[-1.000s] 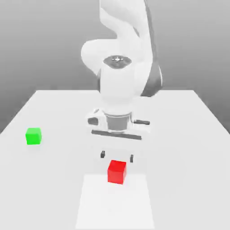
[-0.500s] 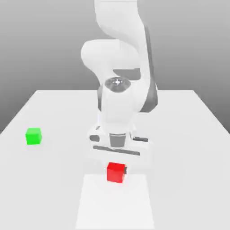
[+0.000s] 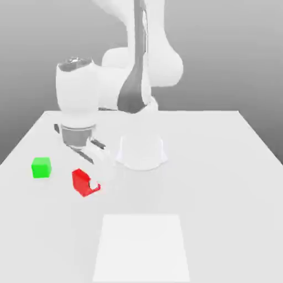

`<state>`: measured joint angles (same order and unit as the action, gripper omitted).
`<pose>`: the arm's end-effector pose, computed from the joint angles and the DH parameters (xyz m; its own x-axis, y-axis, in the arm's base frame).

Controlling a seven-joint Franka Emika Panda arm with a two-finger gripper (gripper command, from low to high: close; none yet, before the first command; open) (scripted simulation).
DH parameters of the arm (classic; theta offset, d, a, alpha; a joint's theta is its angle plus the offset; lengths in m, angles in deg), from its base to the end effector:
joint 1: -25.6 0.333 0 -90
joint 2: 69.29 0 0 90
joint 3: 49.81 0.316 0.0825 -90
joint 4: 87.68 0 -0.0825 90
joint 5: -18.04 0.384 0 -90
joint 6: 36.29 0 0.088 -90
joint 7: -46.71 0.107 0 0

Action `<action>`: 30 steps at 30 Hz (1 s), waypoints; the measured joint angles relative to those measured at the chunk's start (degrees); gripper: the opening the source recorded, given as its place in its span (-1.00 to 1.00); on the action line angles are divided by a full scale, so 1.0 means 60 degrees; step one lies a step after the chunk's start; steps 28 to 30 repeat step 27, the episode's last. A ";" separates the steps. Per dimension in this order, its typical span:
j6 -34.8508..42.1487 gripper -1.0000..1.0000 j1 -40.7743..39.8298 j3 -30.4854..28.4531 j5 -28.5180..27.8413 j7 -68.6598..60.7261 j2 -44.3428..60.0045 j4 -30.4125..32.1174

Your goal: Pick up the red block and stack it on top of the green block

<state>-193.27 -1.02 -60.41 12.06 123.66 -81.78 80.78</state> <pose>0.2710 -0.1941 0.2358 -0.3166 -0.9485 0.0060 -0.9485 0.3165 -0.0148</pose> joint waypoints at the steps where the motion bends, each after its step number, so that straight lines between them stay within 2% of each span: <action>1: 0.0079 -1.00 -0.0445 -0.0208 -0.0112 0.0284 -0.0049 -0.0037; 10: 0.0631 -1.00 -0.4315 -0.2091 -0.0966 0.2692 -0.0242 -0.0356; 17: -0.0165 -1.00 -0.4117 -0.2564 -0.0122 0.2294 0.0706 -0.0499; 23: -0.1274 -1.00 -0.3761 -0.2582 0.1178 0.1386 0.1896 -0.0500; 25: -0.1679 -1.00 -0.3908 -0.2301 0.1702 0.1027 0.2339 -0.0484; 26: -0.1811 1.00 -0.3937 -0.2238 0.1901 0.0887 0.2484 -0.0478; 30: -0.1811 1.00 -0.3938 -0.2238 0.1901 0.0887 0.2484 -0.0478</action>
